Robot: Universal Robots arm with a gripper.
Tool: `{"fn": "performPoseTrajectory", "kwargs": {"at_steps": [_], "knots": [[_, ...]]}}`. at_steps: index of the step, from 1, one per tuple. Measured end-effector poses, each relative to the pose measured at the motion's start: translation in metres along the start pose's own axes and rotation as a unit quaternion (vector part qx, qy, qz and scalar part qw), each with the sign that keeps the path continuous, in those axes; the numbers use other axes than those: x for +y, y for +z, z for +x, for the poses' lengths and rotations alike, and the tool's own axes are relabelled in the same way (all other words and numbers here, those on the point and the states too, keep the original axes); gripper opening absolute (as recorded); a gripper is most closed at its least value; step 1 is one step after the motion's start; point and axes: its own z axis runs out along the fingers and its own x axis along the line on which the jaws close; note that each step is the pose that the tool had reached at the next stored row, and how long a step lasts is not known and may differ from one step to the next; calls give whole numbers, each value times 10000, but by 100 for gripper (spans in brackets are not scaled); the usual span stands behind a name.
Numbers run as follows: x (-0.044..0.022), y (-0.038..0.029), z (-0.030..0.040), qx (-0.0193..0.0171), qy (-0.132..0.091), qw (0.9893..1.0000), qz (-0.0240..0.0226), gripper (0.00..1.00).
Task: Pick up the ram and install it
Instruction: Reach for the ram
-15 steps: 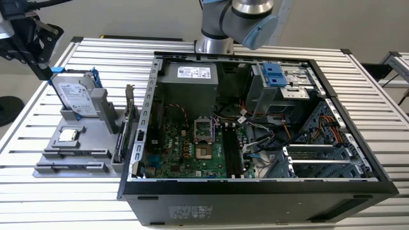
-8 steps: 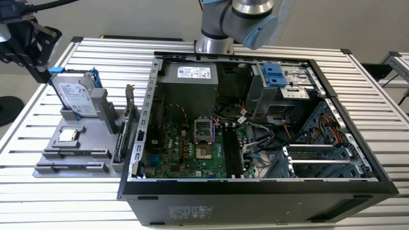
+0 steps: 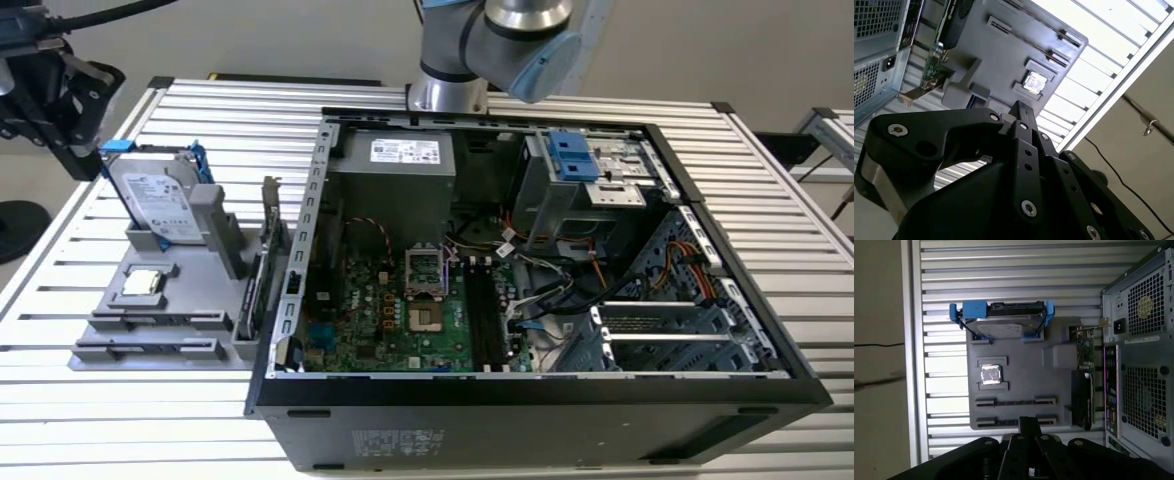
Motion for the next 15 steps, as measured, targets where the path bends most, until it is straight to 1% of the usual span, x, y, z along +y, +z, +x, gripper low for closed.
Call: {"fn": "performPoseTrajectory", "kwargs": {"at_steps": [15], "knots": [[-151,-7,-15,0,-2,10000,0,0]]}}
